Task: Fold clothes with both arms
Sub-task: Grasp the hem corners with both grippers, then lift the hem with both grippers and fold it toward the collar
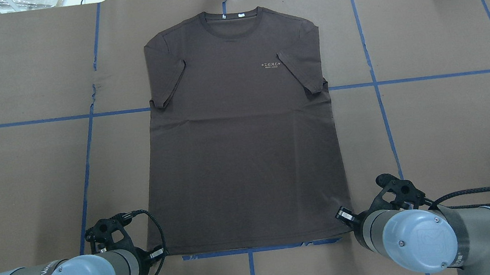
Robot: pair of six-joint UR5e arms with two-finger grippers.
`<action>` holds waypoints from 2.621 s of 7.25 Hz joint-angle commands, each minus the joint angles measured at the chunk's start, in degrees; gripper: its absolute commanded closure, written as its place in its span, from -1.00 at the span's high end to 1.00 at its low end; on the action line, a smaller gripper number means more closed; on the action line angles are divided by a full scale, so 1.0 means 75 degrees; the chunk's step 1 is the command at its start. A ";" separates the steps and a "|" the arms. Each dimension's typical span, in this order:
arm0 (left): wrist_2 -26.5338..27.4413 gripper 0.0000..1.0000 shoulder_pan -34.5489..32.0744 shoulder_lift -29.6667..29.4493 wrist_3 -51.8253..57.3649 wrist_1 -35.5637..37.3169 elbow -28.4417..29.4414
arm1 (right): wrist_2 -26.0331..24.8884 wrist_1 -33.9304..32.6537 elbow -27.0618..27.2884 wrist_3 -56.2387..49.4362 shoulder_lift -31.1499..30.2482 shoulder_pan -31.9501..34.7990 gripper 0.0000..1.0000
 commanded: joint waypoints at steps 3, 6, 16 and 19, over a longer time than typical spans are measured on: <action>0.0000 -1.00 -0.0049 0.0069 0.0003 0.0009 -0.0428 | -0.0011 0.0000 0.0023 0.0000 -0.0006 0.0001 -1.00; 0.0012 -1.00 0.0148 0.0058 -0.0532 0.1337 -0.1711 | 0.0012 -0.0012 0.0395 0.0000 -0.0088 -0.0185 -1.00; -0.0422 -1.00 -0.2540 -0.1522 0.1206 0.1498 -0.0012 | 0.1090 -0.0364 -0.1108 -0.3683 0.1726 0.3018 -1.00; -0.0387 -1.00 -0.3832 -0.2681 0.2274 0.0929 0.1883 | 0.1606 -0.0281 -0.3870 -0.5083 0.3527 0.4323 -1.00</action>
